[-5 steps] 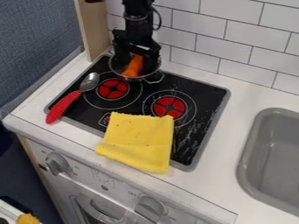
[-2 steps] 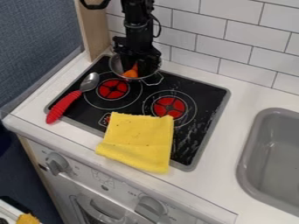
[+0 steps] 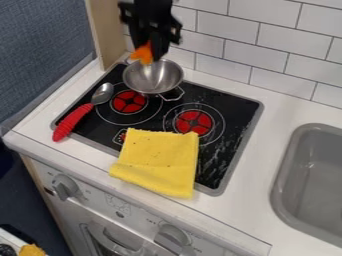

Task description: Take the object from the silver pot and put it on top of yellow cloth.

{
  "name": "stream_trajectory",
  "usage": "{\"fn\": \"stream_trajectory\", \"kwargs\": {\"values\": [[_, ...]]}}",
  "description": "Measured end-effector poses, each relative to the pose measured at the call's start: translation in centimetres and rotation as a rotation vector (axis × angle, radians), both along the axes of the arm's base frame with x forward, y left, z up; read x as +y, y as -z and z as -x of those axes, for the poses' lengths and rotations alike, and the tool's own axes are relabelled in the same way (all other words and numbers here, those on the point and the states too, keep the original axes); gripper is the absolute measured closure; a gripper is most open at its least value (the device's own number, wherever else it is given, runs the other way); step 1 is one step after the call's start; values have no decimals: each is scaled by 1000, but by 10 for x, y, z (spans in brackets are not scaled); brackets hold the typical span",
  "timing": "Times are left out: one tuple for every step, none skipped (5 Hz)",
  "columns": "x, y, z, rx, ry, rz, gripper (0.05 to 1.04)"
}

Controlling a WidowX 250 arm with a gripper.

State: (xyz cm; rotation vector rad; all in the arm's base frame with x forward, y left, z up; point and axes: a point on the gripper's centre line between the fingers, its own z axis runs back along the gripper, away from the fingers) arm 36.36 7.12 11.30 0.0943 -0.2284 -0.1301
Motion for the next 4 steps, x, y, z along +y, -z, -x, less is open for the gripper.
{"fn": "stream_trajectory", "kwargs": {"values": [[-27, -9, 46, -5, 44, 25, 670], [-52, 10, 86, 64, 113, 22, 670], [-56, 28, 113, 123, 135, -7, 671], [-53, 44, 122, 154, 135, -14, 671]]}}
